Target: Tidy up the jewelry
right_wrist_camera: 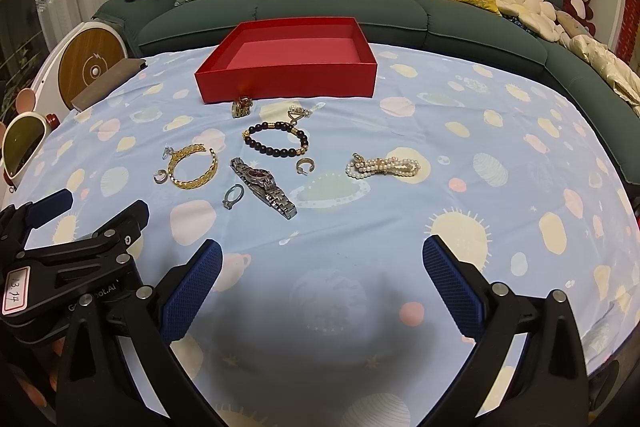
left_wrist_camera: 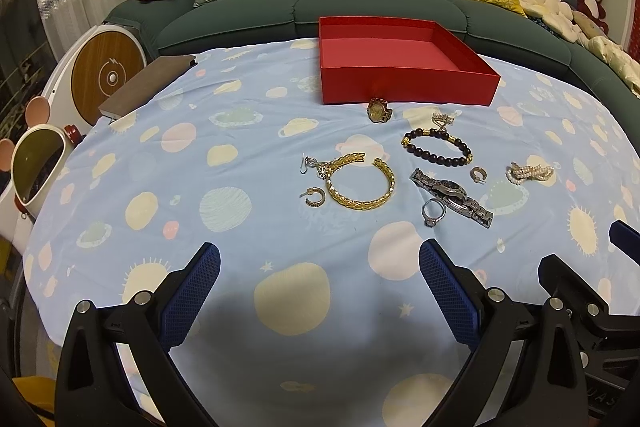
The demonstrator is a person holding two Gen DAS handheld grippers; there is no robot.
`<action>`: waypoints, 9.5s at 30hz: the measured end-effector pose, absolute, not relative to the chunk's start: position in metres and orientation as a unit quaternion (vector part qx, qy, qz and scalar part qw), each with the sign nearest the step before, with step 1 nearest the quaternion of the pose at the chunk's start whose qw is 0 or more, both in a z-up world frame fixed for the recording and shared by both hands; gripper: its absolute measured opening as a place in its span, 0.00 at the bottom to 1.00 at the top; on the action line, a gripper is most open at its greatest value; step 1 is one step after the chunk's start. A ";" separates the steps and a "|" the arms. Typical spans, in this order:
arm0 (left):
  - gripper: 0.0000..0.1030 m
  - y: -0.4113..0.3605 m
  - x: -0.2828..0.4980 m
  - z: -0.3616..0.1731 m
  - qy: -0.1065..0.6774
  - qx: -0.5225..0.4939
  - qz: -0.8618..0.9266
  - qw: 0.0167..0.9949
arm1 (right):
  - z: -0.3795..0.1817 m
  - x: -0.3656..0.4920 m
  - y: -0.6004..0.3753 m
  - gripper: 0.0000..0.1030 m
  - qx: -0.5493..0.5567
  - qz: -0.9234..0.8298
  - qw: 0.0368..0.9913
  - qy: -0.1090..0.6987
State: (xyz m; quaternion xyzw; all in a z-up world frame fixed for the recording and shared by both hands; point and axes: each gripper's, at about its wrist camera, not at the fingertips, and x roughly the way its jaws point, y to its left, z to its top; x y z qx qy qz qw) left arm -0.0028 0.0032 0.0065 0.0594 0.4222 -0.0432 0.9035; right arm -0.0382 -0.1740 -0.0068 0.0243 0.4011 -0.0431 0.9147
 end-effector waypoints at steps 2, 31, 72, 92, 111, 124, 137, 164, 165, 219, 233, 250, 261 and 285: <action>0.94 0.003 -0.003 0.007 0.422 0.059 -0.044 0.904 | -0.007 -0.038 -0.175 0.95 0.025 -0.042 0.915 0.401; 0.94 0.006 -0.003 0.005 0.423 0.057 -0.042 0.904 | -0.007 -0.039 -0.175 0.95 0.026 -0.043 0.915 0.401; 0.94 0.022 0.025 -0.006 0.447 0.009 -0.052 0.893 | -0.014 -0.007 -0.229 0.95 0.063 -0.066 0.916 0.391; 0.94 0.000 0.073 -0.035 0.442 0.017 -0.068 0.894 | -0.043 0.046 -0.255 0.94 0.087 -0.051 0.908 0.406; 0.55 -0.023 0.083 -0.044 0.451 0.017 -0.102 0.887 | -0.059 0.060 -0.269 0.85 0.090 -0.040 0.900 0.426; 0.55 -0.007 0.074 -0.033 0.457 -0.024 -0.123 0.881 | -0.056 0.061 -0.259 0.27 0.069 -0.006 0.890 0.451; 0.55 -0.001 0.055 -0.007 0.434 -0.028 -0.144 0.889 | -0.035 0.038 -0.238 0.07 0.074 0.023 0.893 0.443; 0.55 0.003 0.099 0.122 0.362 -0.031 -0.141 0.921 | 0.118 0.074 -0.226 0.06 0.087 0.044 0.942 0.322; 0.55 0.001 0.110 0.125 0.359 -0.025 -0.139 0.922 | 0.122 0.084 -0.227 0.06 0.084 0.042 0.942 0.321; 0.73 -0.074 0.322 0.038 0.366 0.074 -0.067 0.925 | 0.033 0.298 -0.264 0.49 0.086 -0.001 0.941 0.328; 0.73 -0.001 0.175 0.100 0.378 0.005 -0.081 0.922 | 0.110 0.142 -0.246 0.54 0.083 0.019 0.943 0.321; 0.73 0.060 0.055 0.039 0.409 -0.009 -0.052 0.911 | 0.031 0.003 -0.221 0.60 0.126 0.027 0.920 0.369; 0.73 0.049 0.055 -0.004 0.457 0.009 -0.098 0.884 | -0.022 0.021 -0.187 0.53 0.071 0.065 0.907 0.410; 0.73 0.048 0.061 -0.016 0.470 0.016 -0.101 0.877 | -0.057 0.057 -0.164 0.42 0.043 0.101 0.890 0.442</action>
